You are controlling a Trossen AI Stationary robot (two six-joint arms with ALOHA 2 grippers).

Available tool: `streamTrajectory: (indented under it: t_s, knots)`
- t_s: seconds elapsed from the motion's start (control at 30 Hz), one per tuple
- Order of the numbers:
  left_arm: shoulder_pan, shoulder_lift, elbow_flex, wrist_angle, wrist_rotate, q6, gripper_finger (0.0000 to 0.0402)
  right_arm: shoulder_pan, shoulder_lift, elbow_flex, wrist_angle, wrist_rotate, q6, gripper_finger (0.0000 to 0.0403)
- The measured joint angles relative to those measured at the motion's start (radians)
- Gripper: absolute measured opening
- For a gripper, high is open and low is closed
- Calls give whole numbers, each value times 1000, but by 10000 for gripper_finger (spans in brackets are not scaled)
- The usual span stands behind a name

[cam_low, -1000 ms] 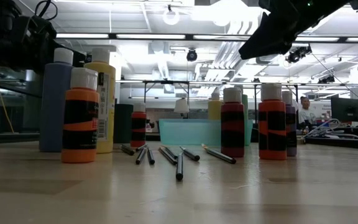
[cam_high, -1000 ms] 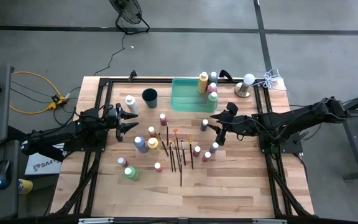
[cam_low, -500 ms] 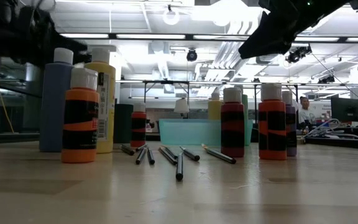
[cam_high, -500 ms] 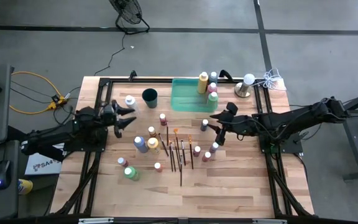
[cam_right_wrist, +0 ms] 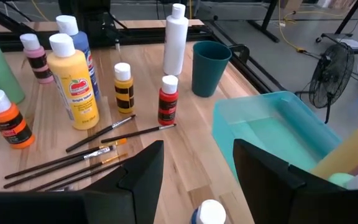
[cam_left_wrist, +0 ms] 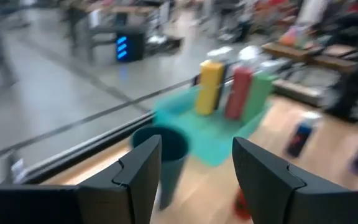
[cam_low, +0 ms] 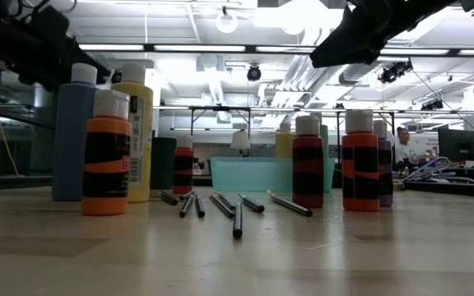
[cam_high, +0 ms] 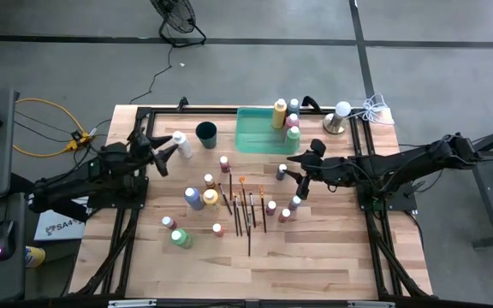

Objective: Pick & Place Paint Supplies
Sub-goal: Put the large white paint bottle into the green bin

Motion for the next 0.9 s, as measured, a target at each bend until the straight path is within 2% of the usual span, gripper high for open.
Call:
streamTrajectory:
  t_s: [0.17,0.43,0.63,0.77,0.9]
  knots:
    - [0,36,3,-24,-77,-8,194,0,0,0,-1,-18,31,188]
    - [0,106,4,-47,-111,79,199,0,0,0,-5,-50,37,188]
    - [0,162,4,-38,-198,82,248,0,0,0,-8,-50,43,188]
    - [0,167,4,-36,-224,78,287,0,0,0,-9,-53,44,188]
    - [0,167,4,-42,-233,71,306,0,0,0,-17,-54,45,188]
